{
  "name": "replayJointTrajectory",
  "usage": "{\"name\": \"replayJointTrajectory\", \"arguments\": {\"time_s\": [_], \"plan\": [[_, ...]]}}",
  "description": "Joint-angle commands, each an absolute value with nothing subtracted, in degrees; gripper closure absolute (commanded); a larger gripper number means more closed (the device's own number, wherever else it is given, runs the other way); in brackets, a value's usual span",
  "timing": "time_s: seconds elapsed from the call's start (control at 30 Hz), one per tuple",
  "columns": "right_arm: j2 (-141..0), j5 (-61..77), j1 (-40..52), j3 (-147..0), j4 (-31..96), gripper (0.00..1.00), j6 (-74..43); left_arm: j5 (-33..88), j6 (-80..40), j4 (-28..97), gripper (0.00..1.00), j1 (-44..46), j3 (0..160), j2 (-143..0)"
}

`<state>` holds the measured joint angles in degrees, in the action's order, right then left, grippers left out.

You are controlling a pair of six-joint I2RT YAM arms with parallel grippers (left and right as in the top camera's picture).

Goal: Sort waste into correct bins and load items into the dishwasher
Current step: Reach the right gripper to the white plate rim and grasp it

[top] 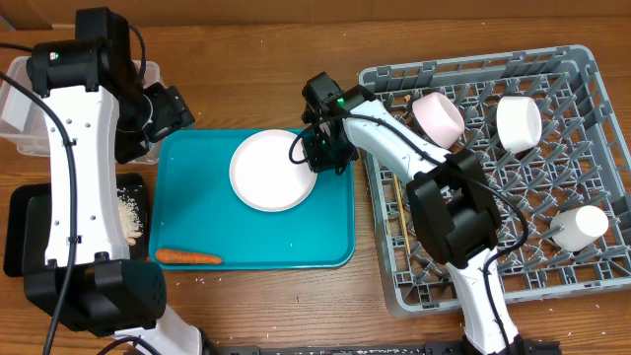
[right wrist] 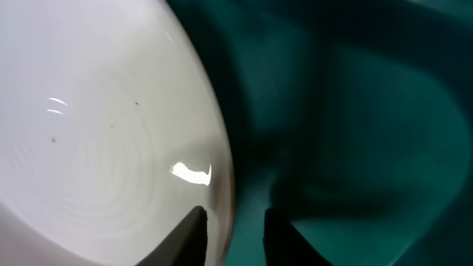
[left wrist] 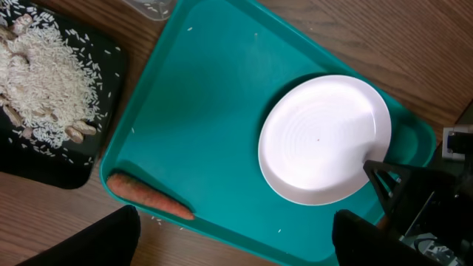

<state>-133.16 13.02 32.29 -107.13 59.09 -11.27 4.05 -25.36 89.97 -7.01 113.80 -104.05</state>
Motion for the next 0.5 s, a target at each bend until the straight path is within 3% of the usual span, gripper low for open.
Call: {"name": "replayJointTrajectory", "arguments": {"time_s": [0.0,0.23,0.47], "plan": [[-133.4,12.2,32.2,-107.1,58.8,0.8,-12.3,4.0,-25.7,89.7,0.15,-7.1,114.8,-103.5],[-133.4,8.1,32.2,-107.1,60.4,0.96,-17.1,3.9,-25.3,89.8,0.15,-7.1,114.8,-103.5],[-133.4,7.3,32.2,-107.1,63.2,0.96,-18.1,3.8,-25.2,89.8,0.15,-7.1,114.8,-103.5]]}}
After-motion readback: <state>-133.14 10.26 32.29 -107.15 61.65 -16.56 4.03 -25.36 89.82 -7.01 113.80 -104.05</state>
